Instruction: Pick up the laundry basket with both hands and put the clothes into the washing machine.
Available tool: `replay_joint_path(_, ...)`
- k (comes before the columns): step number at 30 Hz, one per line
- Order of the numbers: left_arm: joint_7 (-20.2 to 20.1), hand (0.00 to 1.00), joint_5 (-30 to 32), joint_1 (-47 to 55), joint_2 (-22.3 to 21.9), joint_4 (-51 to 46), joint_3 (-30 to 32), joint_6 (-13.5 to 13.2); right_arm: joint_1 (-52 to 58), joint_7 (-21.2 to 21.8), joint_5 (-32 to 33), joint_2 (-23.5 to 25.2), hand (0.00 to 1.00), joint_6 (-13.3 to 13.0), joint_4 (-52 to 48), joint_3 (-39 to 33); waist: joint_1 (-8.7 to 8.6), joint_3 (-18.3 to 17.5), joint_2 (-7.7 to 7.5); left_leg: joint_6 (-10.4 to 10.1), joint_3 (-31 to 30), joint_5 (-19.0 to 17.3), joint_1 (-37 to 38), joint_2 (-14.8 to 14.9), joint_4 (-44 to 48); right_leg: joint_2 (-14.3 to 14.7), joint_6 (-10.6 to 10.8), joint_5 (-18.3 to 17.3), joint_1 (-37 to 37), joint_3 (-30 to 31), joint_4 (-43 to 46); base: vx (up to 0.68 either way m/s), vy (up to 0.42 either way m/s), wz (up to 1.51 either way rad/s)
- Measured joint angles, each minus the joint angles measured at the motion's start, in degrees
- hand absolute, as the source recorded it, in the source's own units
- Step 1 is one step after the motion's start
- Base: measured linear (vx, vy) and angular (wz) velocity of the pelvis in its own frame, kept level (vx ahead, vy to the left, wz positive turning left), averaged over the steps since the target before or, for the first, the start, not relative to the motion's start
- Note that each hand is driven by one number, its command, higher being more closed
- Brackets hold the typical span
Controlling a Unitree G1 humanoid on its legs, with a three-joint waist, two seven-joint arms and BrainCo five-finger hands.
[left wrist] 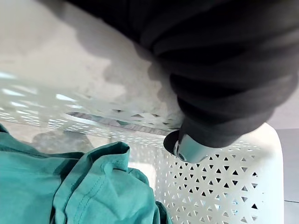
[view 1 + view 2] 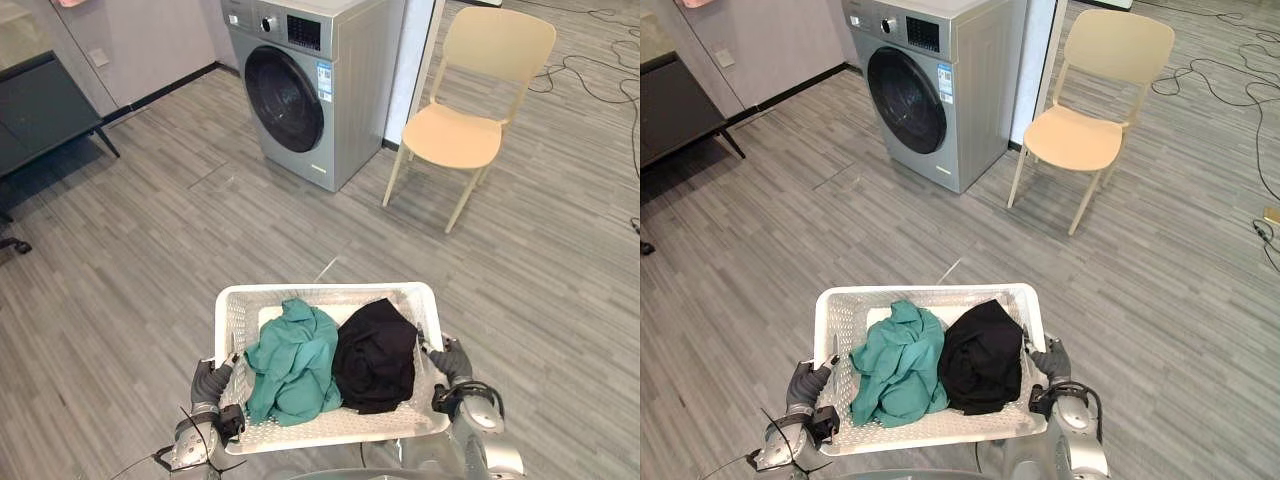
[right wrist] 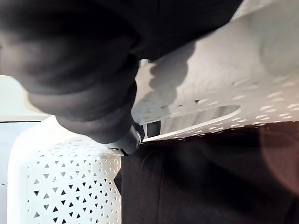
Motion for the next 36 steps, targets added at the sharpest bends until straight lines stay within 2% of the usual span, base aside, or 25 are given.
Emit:
replay_joint_path(2,-0.3,1.0,0.0,-0.1,0.1,-0.1,-0.7,0.0,1.1,-1.1,0.3,0.0,1.0,0.0,-2.1,-0.4,0.82,0.6,-0.54,4.5,0.5,-3.5,-7.8,3.1,11.7,2.6,-0.5,-2.5,7.3,0.7,-3.4,0.76,-0.089,-0.38)
replay_joint_path(5,-1.5,1.0,0.0,0.1,-0.1,-0.4,-0.7,0.0,3.1,-1.9,0.4,0.1,1.0,0.0,-4.4,-0.4,1.18,1.0,-3.86,5.7,2.4,-11.3,-17.6,-0.3,8.6,2.8,0.3,-3.9,19.7,3.6,-12.4,0.71,-0.004,-0.15)
replay_joint_path(7,-1.5,1.0,0.0,0.0,-0.3,-1.1,-0.5,0.0,1.9,-1.9,0.4,0.1,1.0,-0.1,-4.0,-0.5,2.93,1.6,-5.01,3.5,2.5,-14.3,-23.0,-4.1,-7.6,1.9,0.6,-4.0,25.0,6.1,-16.8,0.7,0.12,-0.61)
replay_joint_path(8,-1.5,1.0,0.0,0.2,-0.3,-1.5,-0.4,0.0,1.1,-1.8,0.4,0.1,1.0,-0.1,-3.6,-0.5,3.27,1.7,-5.4,2.7,1.5,-14.0,-24.0,-5.7,-14.0,1.2,1.3,-4.4,25.9,6.8,-17.3,0.59,0.227,-0.88)
replay_joint_path(9,-1.4,1.0,0.0,0.4,-0.5,-2.2,-0.3,0.0,0.3,-1.9,0.5,0.1,1.0,-0.2,-2.5,-0.9,4.34,1.9,-5.97,-0.5,-1.6,-12.0,-24.4,-8.5,-27.3,-0.1,3.7,-6.1,27.0,8.5,-17.7,0.67,0.357,-1.22)
replay_joint_path(10,-1.2,1.0,-0.1,1.7,-0.7,-3.5,-0.3,-0.2,-0.2,-2.0,0.5,0.2,1.0,-0.4,-1.6,-1.1,5.6,1.5,-5.31,-3.3,-6.0,-10.3,-23.8,-9.5,-36.4,-1.4,6.7,-10.9,29.0,10.4,-16.5,0.68,0.408,-1.28)
replay_joint_path(12,-1.1,1.0,-0.1,2.3,0.0,-3.6,-0.8,-0.2,0.5,-1.8,0.8,1.4,1.0,-0.5,-1.0,-1.4,5.62,0.8,-5.61,-5.4,-7.2,-7.9,-23.3,-10.7,-31.4,-3.1,8.7,-15.2,29.9,12.1,-10.6,0.48,0.313,-0.8)
replay_joint_path(13,-0.8,1.0,0.0,2.2,1.0,-3.5,-0.6,0.2,0.7,-1.8,0.8,2.7,1.0,-0.5,-0.9,-1.7,5.39,0.2,-7.28,-3.8,-5.5,-10.3,-22.6,-11.3,-28.0,-6.2,9.1,-16.8,27.0,11.3,-1.3,0.63,0.361,-0.73)
replay_joint_path(14,-0.6,1.0,0.0,2.3,2.9,-4.0,-0.8,0.4,1.2,-1.8,0.8,4.1,1.0,-0.5,-1.0,-1.7,5.37,0.2,-8.69,-2.3,-2.1,-13.9,-20.1,-11.9,-25.8,-10.9,8.3,-14.5,21.0,10.1,13.8,0.73,0.388,-0.97)
replay_joint_path(15,-0.5,1.0,-0.1,2.5,4.1,-4.7,-0.9,0.6,1.2,-1.8,0.7,4.8,1.0,-0.3,-0.9,-1.8,4.99,0.7,-9.68,-0.6,1.7,-16.3,-15.9,-12.3,-25.3,-16.1,7.9,-9.2,15.6,8.2,27.9,0.71,0.368,-0.8)
replay_joint_path(16,-0.3,1.0,-0.1,2.5,4.1,-4.7,-0.9,0.7,1.3,-1.9,0.7,5.0,1.0,-0.2,-0.9,-1.9,4.77,0.7,-9.69,-0.5,2.2,-17.1,-14.9,-12.4,-25.3,-17.0,8.0,-9.0,14.7,7.4,30.6,0.56,0.245,-0.8)
replay_joint_path(17,0.1,1.0,-0.1,2.8,4.2,-5.2,-0.6,1.2,1.0,-1.8,-0.2,5.7,1.0,0.2,-0.6,-1.8,3.57,0.9,-9.33,0.6,5.5,-18.5,-8.0,-12.2,-28.2,-20.3,6.2,-9.9,12.3,1.2,36.5,0.53,0.197,-0.86)
replay_joint_path(18,0.2,1.0,-0.1,3.1,4.1,-6.3,-0.6,1.2,0.7,-1.8,-0.2,5.7,1.0,0.2,-0.7,-1.6,3.62,0.8,-8.61,0.6,7.9,-18.5,-2.3,-11.8,-33.2,-21.3,3.6,-11.2,11.0,-5.6,34.0,0.62,0.187,-1.19)
replay_joint_path(19,-0.1,1.0,-0.7,3.5,4.2,-7.5,-0.7,0.7,-0.1,-1.7,-0.2,5.6,1.0,-0.2,-0.7,-1.6,3.35,0.5,-7.53,0.6,10.0,-18.5,1.2,-10.8,-36.9,-20.3,2.7,-11.8,9.0,-11.3,28.5,0.49,0.115,-0.99)
replay_joint_path(22,-0.3,1.0,-2.0,1.3,4.1,-6.3,0.5,-0.2,-3.0,-1.7,-0.2,4.8,1.0,-0.6,-0.4,-2.0,2.09,0.3,-6.03,-1.3,12.0,-19.6,2.9,-9.1,-39.3,-17.9,2.9,-10.7,2.5,-13.8,14.4,0.41,0.065,-0.47)
replay_joint_path(25,-1.1,1.0,-2.0,-4.2,4.0,0.7,2.2,0.1,-6.8,-1.8,-0.2,4.5,1.0,-0.3,4.5,-2.6,1.96,1.1,-4.67,-2.5,13.2,-20.3,6.6,-6.5,-39.8,-15.8,4.4,-0.6,-1.7,-13.2,-4.7,0.46,-0.028,-0.27)
replay_joint_path(26,-1.3,1.0,-2.0,-4.3,4.0,2.0,2.0,0.2,-6.3,-1.8,-0.2,4.3,1.0,-0.1,5.2,-2.5,1.94,1.2,-4.5,-4.0,12.6,-21.1,9.2,-5.6,-39.7,-14.6,5.2,3.1,-1.3,-11.0,-10.2,0.44,-0.089,0.0)
replay_joint_path(27,-1.4,1.0,-2.0,-4.0,4.0,2.2,1.9,0.2,-5.7,-1.8,-0.2,4.1,1.0,0.0,5.2,-2.5,1.87,1.1,-4.71,-5.6,11.9,-21.8,10.6,-5.1,-39.6,-13.9,5.5,5.4,-1.0,-9.5,-11.2,0.68,-0.171,0.22)
replay_joint_path(28,-1.5,1.0,-1.9,-3.8,3.0,3.7,1.0,0.4,-5.1,-1.9,-0.3,3.1,1.0,0.2,5.5,-2.4,0.81,0.8,-2.71,-8.0,7.8,-22.1,12.8,-2.3,-38.0,-12.2,4.8,9.9,-0.5,-7.4,-4.2,0.69,-0.216,0.2)
replay_joint_path(30,-1.5,1.0,-1.9,-3.7,1.9,4.0,0.7,0.5,-5.2,-2.0,-0.3,2.0,1.0,0.4,5.5,-2.4,0.92,0.6,-1.75,-7.1,5.6,-19.4,12.6,-0.6,-34.4,-11.1,4.6,5.9,-1.0,-7.4,0.6,0.62,-0.247,-0.1)
replay_joint_path(31,-1.4,1.0,-1.9,-3.5,0.7,4.0,0.8,0.5,-5.4,-1.9,-0.3,1.3,1.0,0.4,5.3,-2.4,0.94,0.5,-0.73,-1.6,2.5,-12.3,8.8,2.1,-24.1,-9.0,3.7,2.1,0.9,-8.0,2.8,0.56,-0.251,-0.33)
replay_joint_path(32,-1.5,1.0,-1.8,-3.4,0.5,4.0,0.7,0.6,-5.0,-1.9,-0.3,1.0,1.0,0.4,5.1,-2.4,0.84,0.5,-0.11,1.1,0.6,-3.5,5.0,4.5,-16.5,-7.4,3.1,0.7,3.7,-8.5,1.2,0.54,-0.223,-0.28)
replay_joint_path(33,-1.5,1.0,-1.8,-3.3,0.5,4.0,0.6,0.6,-4.9,-2.1,-0.2,0.9,1.0,0.4,5.1,-2.1,1.01,0.5,-0.05,1.1,-0.6,-2.3,2.6,5.9,-11.1,-6.3,2.9,0.2,5.9,-8.9,-0.4,0.51,-0.171,-0.12)
replay_joint_path(34,-1.5,1.0,-1.8,-3.4,0.8,4.3,-0.1,0.7,-4.8,-2.4,-0.2,0.9,1.0,0.4,4.8,-2.4,1.13,0.6,-0.43,1.0,-1.6,-4.8,-2.7,7.5,-1.7,-4.5,2.8,0.2,10.4,-9.1,-4.1,0.5,-0.133,-0.08)
replay_joint_path(36,-1.5,1.0,-1.8,-3.7,0.8,4.3,-0.6,0.5,-4.4,-2.4,-0.2,0.8,1.0,0.2,4.1,-3.1,1.2,0.8,-2.44,1.9,2.1,-8.6,-8.0,6.8,2.1,-4.0,3.1,0.4,16.4,-8.9,-9.6,0.46,-0.104,0.0)
